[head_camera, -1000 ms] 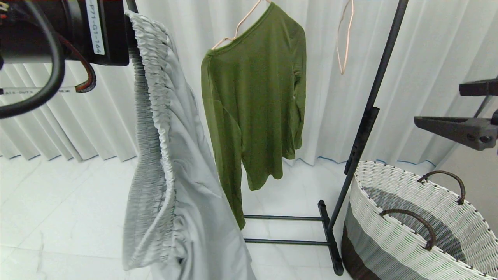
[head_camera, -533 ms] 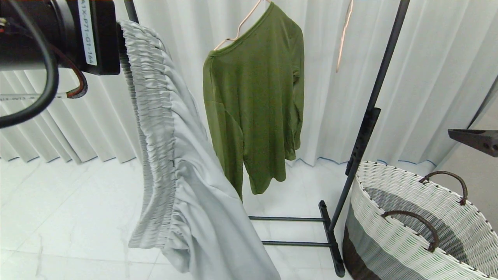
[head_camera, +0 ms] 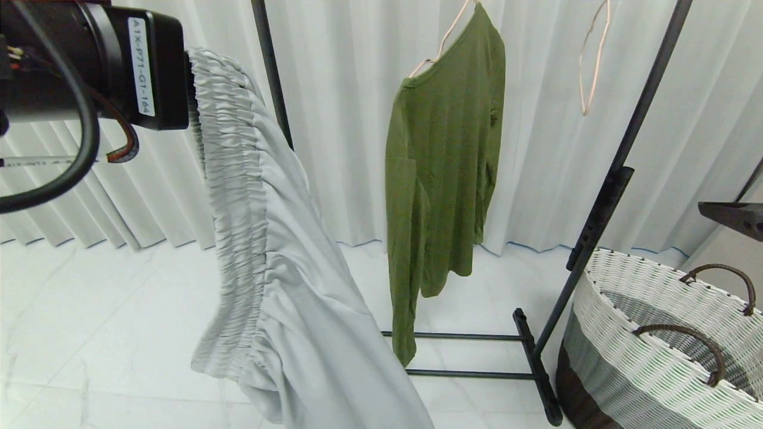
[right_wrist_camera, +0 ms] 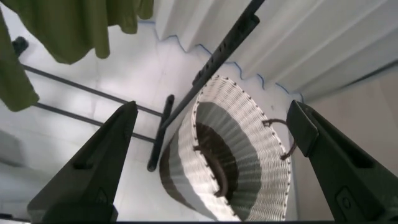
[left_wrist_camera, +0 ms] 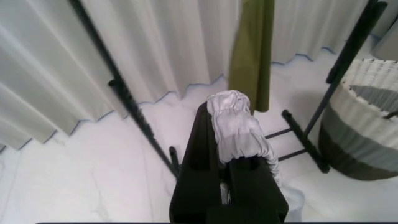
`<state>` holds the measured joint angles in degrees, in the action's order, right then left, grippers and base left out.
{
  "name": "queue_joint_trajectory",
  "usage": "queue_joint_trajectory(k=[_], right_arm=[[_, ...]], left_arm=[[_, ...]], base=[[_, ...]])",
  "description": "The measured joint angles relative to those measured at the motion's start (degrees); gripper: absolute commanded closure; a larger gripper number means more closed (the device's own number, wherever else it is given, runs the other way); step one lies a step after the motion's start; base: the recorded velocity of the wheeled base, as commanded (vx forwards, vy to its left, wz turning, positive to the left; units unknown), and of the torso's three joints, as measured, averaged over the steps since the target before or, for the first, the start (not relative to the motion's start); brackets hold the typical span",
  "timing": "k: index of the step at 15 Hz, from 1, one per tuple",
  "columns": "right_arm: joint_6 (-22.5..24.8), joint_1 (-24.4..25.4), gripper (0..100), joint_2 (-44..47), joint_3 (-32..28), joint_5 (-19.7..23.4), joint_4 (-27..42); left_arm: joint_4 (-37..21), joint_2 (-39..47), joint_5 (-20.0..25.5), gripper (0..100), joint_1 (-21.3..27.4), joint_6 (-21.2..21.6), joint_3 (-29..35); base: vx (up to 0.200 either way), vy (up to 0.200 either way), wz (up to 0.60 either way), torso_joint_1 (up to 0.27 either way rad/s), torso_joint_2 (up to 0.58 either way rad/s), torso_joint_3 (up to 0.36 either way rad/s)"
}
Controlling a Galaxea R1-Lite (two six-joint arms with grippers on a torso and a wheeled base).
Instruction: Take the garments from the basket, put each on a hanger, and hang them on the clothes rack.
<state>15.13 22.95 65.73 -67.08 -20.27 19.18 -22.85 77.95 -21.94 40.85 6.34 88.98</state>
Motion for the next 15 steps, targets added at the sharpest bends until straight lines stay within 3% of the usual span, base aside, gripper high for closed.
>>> queue_joint_trajectory(k=[6, 15], right_arm=[[0.46, -0.41, 0, 0.00, 0.11, -2.19, 0.01], [0.28, -1.60, 0, -0.24, 0.99, -2.19, -2.02]], left_arm=[[-0.06, -0.13, -0.02, 100, -0.41, 0.06, -0.50], [0.00, -2.01, -0.04, 100, -0.37, 2.26, -3.56]], base=[[0.000, 0.000, 0.00, 0.005, -0.02, -0.022], [0.000, 0.000, 0.00, 0.108, -0.41, -0.301]])
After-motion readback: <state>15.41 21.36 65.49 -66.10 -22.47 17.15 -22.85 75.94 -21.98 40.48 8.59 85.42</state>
